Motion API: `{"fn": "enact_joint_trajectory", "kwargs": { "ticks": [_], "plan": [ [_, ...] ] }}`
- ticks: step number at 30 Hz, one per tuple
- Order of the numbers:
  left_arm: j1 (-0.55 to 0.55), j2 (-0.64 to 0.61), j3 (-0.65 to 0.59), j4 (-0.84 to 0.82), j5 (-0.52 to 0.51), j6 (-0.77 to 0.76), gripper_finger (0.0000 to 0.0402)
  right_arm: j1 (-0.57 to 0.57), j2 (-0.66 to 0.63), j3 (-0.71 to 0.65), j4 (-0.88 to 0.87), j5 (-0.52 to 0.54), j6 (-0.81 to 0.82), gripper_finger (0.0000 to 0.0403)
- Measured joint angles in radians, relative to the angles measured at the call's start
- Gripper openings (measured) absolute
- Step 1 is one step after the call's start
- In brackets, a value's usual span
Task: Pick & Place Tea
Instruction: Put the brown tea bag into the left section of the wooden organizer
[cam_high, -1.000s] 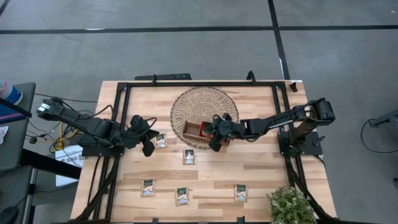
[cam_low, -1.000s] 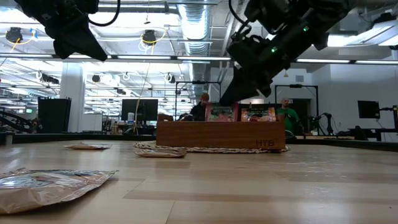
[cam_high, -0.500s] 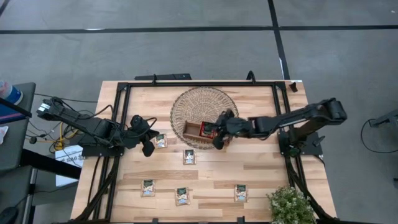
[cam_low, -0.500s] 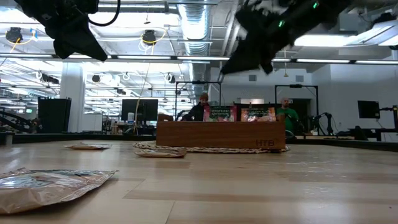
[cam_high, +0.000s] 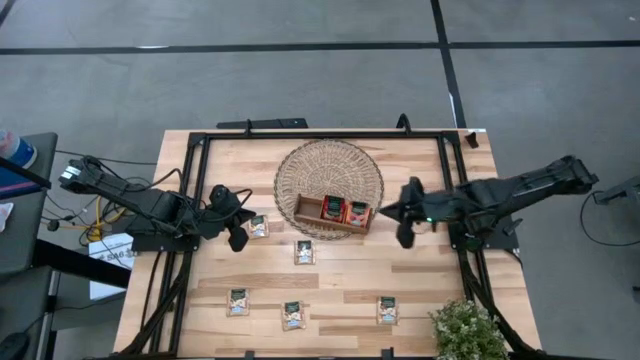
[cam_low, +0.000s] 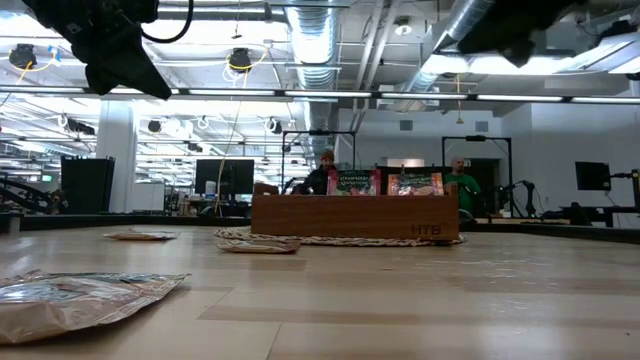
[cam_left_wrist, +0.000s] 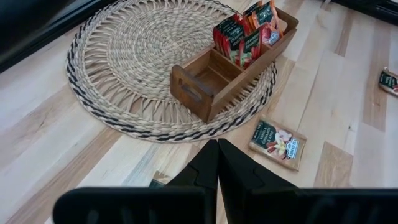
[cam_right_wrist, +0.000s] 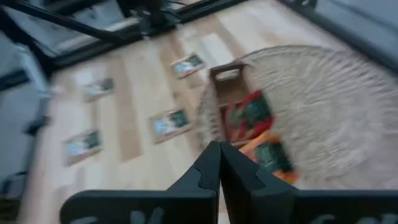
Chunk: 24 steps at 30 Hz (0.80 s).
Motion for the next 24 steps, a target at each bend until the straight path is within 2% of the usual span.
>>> {"fn": "enact_joint_trajectory", "kwargs": {
  "ticks": [7, 13, 17, 21, 24],
  "plan": [
    [0.000, 0.001, 0.000, 0.007, 0.045, -0.026, 0.0001, 0.189, -0.134, -0.126, -0.015, 0.001, 0.243, 0.0000],
    [0.000, 0.021, 0.000, 0.017, 0.061, -0.090, 0.0001, 0.340, -0.112, -0.194, 0.055, -0.003, 0.373, 0.0000],
    [0.000, 0.061, 0.001, 0.023, 0.067, -0.092, 0.0001, 0.399, -0.018, -0.195, 0.070, -0.116, 0.420, 0.0000],
    [-0.001, 0.107, 0.001, 0.029, 0.069, -0.092, 0.0001, 0.417, 0.096, -0.194, 0.119, -0.270, 0.460, 0.0000],
    [-0.001, 0.141, 0.001, 0.033, 0.070, -0.093, 0.0001, 0.416, 0.180, -0.172, 0.128, -0.347, 0.450, 0.0000]
  ]
}}
